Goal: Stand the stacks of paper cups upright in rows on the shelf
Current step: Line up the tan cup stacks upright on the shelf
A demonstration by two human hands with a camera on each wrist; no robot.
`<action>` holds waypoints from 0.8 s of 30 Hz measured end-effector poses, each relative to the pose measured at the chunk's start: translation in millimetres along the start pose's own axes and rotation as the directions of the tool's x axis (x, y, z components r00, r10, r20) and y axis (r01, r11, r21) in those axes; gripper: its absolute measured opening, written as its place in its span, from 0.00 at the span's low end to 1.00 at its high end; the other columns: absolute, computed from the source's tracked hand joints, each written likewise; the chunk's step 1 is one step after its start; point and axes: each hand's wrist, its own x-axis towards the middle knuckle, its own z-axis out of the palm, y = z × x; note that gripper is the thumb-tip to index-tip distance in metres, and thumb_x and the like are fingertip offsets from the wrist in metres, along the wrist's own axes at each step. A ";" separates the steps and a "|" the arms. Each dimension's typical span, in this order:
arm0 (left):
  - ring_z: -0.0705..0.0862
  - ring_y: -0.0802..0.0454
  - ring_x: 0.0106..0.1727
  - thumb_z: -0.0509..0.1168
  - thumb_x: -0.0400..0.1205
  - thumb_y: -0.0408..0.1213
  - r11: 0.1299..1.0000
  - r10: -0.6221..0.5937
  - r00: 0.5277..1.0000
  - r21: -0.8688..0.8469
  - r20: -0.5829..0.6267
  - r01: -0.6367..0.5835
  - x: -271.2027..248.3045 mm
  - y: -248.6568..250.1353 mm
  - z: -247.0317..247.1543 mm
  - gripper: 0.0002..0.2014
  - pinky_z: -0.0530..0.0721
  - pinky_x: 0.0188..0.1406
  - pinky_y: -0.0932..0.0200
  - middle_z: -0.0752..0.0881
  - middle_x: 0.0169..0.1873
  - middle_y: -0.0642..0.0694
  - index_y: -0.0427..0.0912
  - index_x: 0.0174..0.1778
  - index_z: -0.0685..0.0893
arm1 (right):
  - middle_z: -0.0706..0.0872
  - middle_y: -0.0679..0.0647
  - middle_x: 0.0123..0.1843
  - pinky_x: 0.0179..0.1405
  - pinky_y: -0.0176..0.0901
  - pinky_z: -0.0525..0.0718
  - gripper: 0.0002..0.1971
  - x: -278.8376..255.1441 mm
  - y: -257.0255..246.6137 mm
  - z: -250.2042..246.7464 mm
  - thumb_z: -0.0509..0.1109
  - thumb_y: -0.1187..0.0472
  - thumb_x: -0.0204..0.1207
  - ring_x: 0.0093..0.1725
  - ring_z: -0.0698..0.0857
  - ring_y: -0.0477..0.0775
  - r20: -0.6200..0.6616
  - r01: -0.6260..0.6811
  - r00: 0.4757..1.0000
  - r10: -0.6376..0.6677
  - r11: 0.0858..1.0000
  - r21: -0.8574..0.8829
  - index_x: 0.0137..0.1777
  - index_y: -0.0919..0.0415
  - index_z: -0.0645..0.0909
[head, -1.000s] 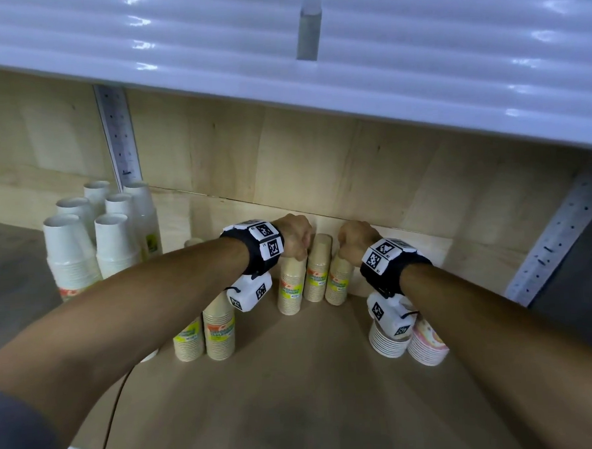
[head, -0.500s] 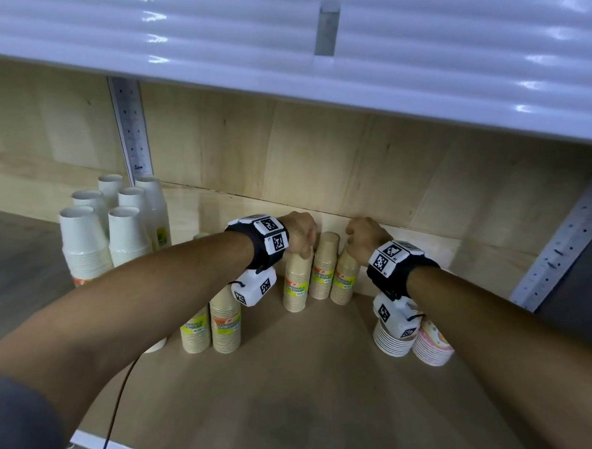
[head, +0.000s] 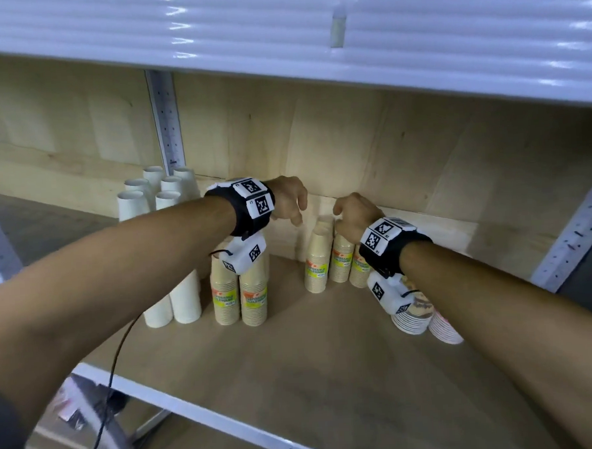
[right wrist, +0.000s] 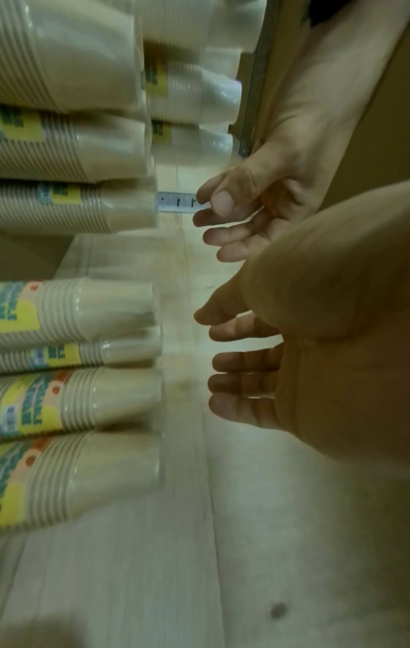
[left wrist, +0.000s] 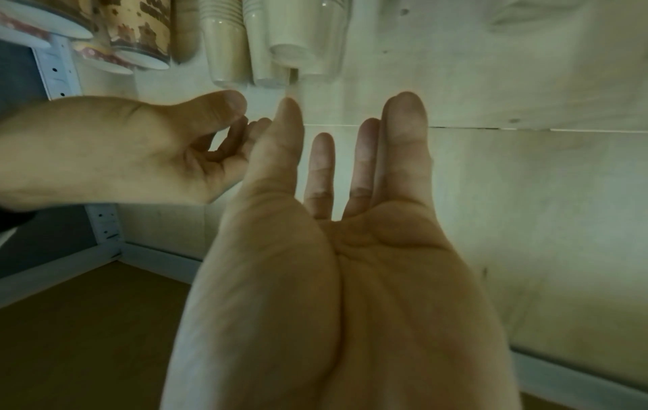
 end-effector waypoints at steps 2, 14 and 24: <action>0.84 0.44 0.58 0.76 0.76 0.40 0.999 -0.041 0.999 0.004 -0.003 0.041 -10.7 -11.7 -5.2 0.18 0.84 0.50 0.54 0.79 0.61 0.46 0.47 0.60 0.83 | 0.78 0.59 0.66 0.60 0.51 0.82 0.16 -1.3 -13.9 0.7 0.69 0.60 0.77 0.64 0.81 0.61 -0.010 0.031 0.999 -0.031 0.999 0.013 0.64 0.58 0.82; 0.77 0.52 0.50 0.73 0.77 0.39 0.985 -0.140 0.990 0.108 0.011 0.138 -66.5 -65.0 -3.4 0.13 0.75 0.39 0.62 0.75 0.53 0.53 0.46 0.58 0.85 | 0.86 0.53 0.59 0.52 0.46 0.82 0.09 -19.7 -100.5 15.1 0.68 0.53 0.76 0.56 0.85 0.61 0.033 0.192 0.980 -0.198 0.973 0.128 0.55 0.49 0.84; 0.88 0.45 0.54 0.70 0.79 0.36 0.964 -0.118 0.982 0.255 0.149 0.078 -80.6 -77.7 20.5 0.12 0.83 0.44 0.56 0.89 0.54 0.41 0.36 0.56 0.89 | 0.88 0.53 0.50 0.40 0.44 0.82 0.11 -32.3 -137.2 42.3 0.75 0.51 0.69 0.48 0.86 0.57 0.258 0.238 0.927 -0.272 0.959 0.156 0.46 0.56 0.89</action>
